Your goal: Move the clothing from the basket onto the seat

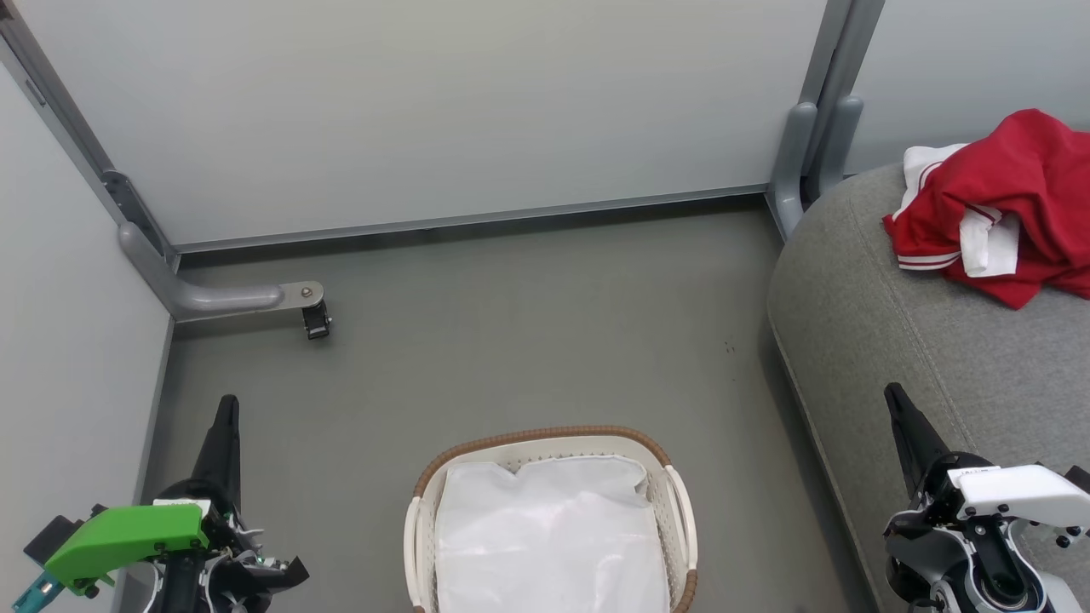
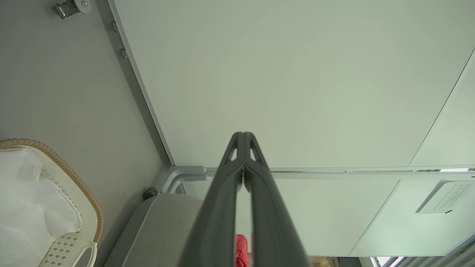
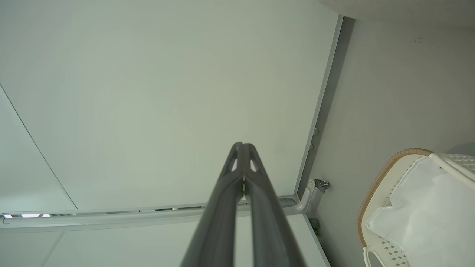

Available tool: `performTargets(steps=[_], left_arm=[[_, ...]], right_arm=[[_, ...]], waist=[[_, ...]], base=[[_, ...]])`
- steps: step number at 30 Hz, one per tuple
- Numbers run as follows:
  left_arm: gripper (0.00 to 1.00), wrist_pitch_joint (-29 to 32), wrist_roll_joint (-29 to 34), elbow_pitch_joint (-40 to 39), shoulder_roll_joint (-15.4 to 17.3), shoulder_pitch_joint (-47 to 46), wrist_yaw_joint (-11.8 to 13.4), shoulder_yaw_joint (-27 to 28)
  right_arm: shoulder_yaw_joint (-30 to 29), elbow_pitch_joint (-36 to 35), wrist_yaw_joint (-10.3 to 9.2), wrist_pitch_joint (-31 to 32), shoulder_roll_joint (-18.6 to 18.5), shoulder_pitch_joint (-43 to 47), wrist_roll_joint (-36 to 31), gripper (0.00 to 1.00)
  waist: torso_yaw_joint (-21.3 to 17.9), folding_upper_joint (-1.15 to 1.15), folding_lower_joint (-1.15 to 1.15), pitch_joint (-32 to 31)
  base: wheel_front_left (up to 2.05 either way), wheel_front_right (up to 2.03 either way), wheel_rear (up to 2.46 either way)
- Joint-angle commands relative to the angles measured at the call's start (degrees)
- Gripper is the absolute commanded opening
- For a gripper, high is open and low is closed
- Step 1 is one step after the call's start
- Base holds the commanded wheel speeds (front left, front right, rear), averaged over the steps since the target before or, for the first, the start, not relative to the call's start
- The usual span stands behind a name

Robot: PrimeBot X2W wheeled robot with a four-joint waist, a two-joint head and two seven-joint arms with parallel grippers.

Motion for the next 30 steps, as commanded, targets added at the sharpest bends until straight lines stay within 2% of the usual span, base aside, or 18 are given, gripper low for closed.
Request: performTargets(steps=[1,30], left_arm=[[0.00,0.17,-0.19,-0.10,0.01,-0.59,-0.37,0.11],[0.00,0.16,-0.20,-0.10,0.01,-0.59,-0.34,0.11]], right_arm=[[-0.13,-0.25,0.00,0.14,-0.29,-0.45,0.13,0.00],[-0.13,-0.25,0.00,0.15,-0.28,-0.46,0.12,0.00]], waist=[[0.00,0.00,0.00,0.00],[0.00,0.00,0.00,0.00]], base=[[0.00,0.00,0.00],[0.00,0.00,0.00]])
